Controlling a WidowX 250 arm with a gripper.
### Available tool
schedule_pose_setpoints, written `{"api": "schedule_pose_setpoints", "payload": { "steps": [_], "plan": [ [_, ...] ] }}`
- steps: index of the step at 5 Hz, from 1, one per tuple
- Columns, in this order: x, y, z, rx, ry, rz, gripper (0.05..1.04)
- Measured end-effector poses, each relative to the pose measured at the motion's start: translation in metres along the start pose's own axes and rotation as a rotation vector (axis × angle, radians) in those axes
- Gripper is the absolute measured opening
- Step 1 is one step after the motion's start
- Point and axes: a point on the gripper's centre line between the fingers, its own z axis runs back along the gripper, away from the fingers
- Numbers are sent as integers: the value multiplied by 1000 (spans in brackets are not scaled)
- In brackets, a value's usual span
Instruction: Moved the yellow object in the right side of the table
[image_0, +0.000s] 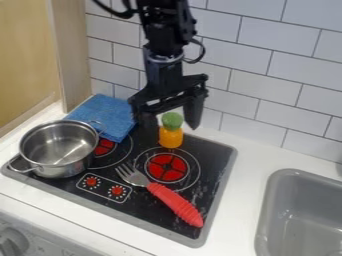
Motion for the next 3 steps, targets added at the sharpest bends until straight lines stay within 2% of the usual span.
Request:
{"api": "schedule_pose_setpoints", "payload": {
  "steps": [1, 2, 3],
  "plan": [
    [14, -12, -3, 16, 24, -66, 998],
    [26, -16, -15, 20, 57, -97, 998],
    [33, -23, -19, 27, 54, -129, 998]
  ]
}}
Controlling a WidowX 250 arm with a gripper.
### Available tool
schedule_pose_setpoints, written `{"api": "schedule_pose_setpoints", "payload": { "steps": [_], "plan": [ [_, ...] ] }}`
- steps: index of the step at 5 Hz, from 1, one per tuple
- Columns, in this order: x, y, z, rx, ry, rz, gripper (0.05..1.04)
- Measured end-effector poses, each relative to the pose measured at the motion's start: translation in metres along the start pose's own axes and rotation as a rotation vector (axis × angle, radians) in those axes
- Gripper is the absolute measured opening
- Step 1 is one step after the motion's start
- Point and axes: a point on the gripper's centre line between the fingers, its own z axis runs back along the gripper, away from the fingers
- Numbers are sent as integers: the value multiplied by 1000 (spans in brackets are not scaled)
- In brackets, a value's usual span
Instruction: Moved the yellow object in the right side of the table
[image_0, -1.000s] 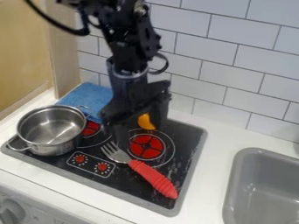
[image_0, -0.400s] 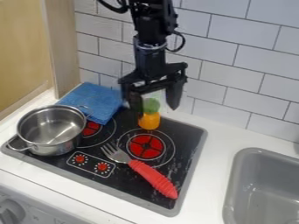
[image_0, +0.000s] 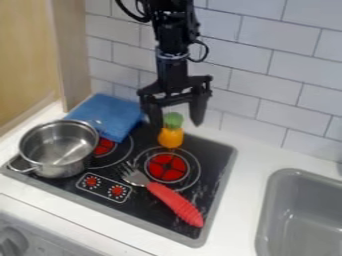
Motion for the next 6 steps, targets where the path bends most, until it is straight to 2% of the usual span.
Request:
{"api": "schedule_pose_setpoints", "payload": {
  "steps": [2, 3, 4, 5, 6],
  "plan": [
    [11, 1, -7, 37, -33, -31, 998],
    [17, -2, -9, 63, -87, -74, 987],
    [20, -7, -9, 54, -127, -90, 900],
    [22, -8, -9, 44, -138, -88, 601],
    [18, -12, -10, 46, -141, -99, 562]
  ]
}}
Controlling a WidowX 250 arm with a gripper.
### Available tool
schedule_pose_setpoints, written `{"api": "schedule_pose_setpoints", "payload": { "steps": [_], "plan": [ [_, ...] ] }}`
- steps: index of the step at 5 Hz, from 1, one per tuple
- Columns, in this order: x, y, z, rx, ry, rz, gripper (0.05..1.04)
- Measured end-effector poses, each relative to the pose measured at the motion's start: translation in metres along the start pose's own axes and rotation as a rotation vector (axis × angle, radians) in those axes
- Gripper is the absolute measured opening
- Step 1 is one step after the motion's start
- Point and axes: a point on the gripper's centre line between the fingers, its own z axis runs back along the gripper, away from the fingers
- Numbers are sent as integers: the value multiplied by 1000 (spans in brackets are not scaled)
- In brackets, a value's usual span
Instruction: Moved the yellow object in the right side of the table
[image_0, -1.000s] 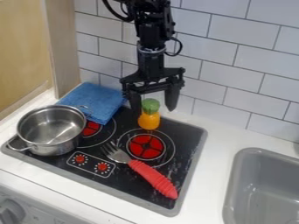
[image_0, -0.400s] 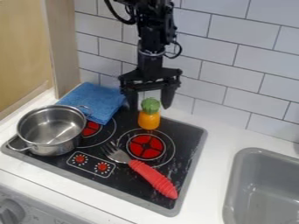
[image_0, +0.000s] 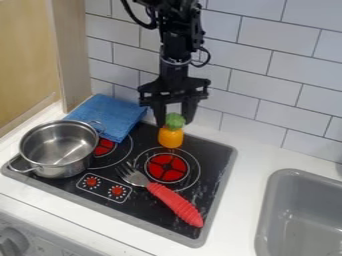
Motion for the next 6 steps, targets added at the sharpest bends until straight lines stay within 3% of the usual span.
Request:
{"api": "schedule_pose_setpoints", "payload": {
  "steps": [2, 4, 5, 6],
  "plan": [
    [-12, -7, 0, -20, 15, -3, 561],
    [-24, -16, 30, -47, -23, -6, 561],
    [-37, -23, 43, -65, -35, -34, 561],
    [-61, -36, 41, -75, -17, -88, 561]
  ]
}}
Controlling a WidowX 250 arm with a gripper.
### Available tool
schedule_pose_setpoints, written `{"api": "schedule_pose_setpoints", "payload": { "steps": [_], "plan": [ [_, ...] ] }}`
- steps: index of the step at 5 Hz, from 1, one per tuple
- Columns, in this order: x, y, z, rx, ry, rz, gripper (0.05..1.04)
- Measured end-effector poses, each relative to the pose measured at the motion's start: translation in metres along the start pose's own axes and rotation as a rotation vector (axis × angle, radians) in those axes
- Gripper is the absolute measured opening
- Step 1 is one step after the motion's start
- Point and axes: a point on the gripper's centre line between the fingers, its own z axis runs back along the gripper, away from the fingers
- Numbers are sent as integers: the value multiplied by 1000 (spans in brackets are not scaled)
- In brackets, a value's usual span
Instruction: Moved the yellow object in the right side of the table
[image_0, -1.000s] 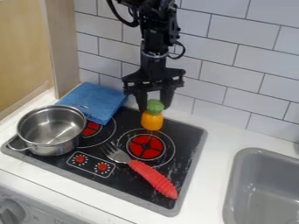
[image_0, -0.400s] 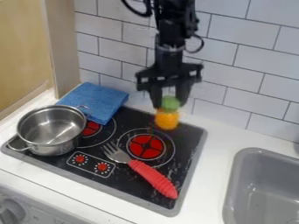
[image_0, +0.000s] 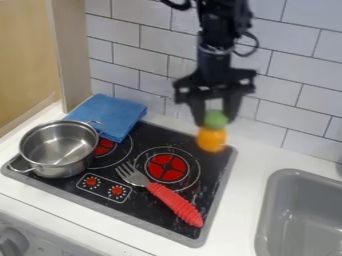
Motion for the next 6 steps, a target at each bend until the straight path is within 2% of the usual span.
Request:
{"api": "schedule_pose_setpoints", "payload": {
  "steps": [1, 3, 5, 6],
  "plan": [
    [-20, -18, 0, -14, 13, -51, 561],
    [-51, -33, -7, -21, 33, -91, 561],
    [-65, -20, -31, 32, 82, -65, 561],
    [-68, -15, -38, 40, 88, -53, 561]
  ]
}}
